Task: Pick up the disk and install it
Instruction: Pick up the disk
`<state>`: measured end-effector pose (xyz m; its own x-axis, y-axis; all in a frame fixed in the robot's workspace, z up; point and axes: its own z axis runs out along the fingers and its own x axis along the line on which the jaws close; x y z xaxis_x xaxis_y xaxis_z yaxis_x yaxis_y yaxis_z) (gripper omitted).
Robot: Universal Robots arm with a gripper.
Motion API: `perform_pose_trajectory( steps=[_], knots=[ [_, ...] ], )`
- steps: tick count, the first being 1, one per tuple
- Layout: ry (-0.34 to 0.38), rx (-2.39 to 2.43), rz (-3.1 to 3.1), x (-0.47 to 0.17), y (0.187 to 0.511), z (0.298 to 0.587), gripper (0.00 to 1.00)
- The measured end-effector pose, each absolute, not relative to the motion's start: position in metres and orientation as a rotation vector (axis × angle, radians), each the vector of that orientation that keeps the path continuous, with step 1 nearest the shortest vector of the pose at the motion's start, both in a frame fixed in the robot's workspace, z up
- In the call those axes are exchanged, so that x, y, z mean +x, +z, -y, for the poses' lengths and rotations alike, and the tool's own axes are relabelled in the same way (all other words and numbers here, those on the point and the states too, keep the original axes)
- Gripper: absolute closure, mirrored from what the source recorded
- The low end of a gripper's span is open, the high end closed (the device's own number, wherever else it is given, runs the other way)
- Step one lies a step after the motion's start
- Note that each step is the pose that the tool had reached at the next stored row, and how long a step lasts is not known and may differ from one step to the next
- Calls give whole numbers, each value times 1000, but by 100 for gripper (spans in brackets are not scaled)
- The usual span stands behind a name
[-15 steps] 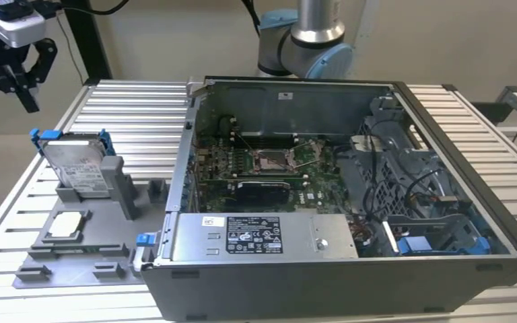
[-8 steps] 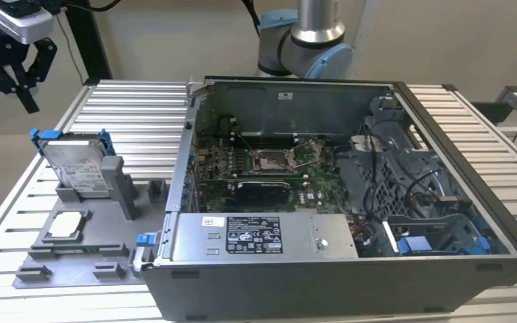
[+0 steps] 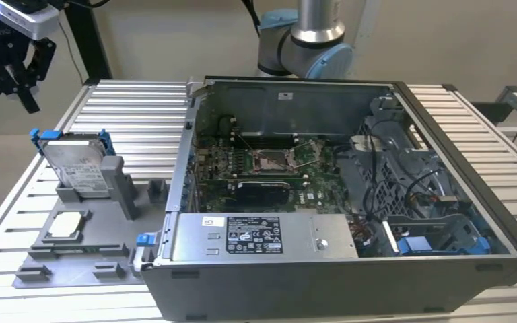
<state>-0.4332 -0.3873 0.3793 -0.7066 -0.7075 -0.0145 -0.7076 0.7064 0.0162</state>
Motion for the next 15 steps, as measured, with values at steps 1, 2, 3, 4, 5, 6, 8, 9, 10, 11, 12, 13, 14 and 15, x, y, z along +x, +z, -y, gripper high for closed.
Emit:
perform_pose_trajectory(
  steps=[1,2,3,4,5,6,8,9,10,11,12,13,14,15],
  knots=[
    [32,-1228,-2883,-433,379,387,100],
    [31,-1253,-2871,-433,379,387,100],
    [30,-1278,-2860,-433,379,387,100],
    [30,-1305,-2847,-433,379,387,100],
    [29,-1330,-2835,-433,379,387,100],
    [28,-1356,-2821,-433,379,387,100],
    [27,-1406,-2795,-433,379,387,100],
    [26,-1430,-2782,-433,379,387,100],
    [25,-1456,-2768,-433,379,387,100],
    [25,-1481,-2754,-433,379,387,100],
    [24,-1506,-2739,-433,379,387,100],
    [23,-1532,-2724,-433,379,387,100],
    [23,-1553,-2712,-433,379,387,100],
    [22,-1580,-2696,-433,379,387,100]
  ],
)
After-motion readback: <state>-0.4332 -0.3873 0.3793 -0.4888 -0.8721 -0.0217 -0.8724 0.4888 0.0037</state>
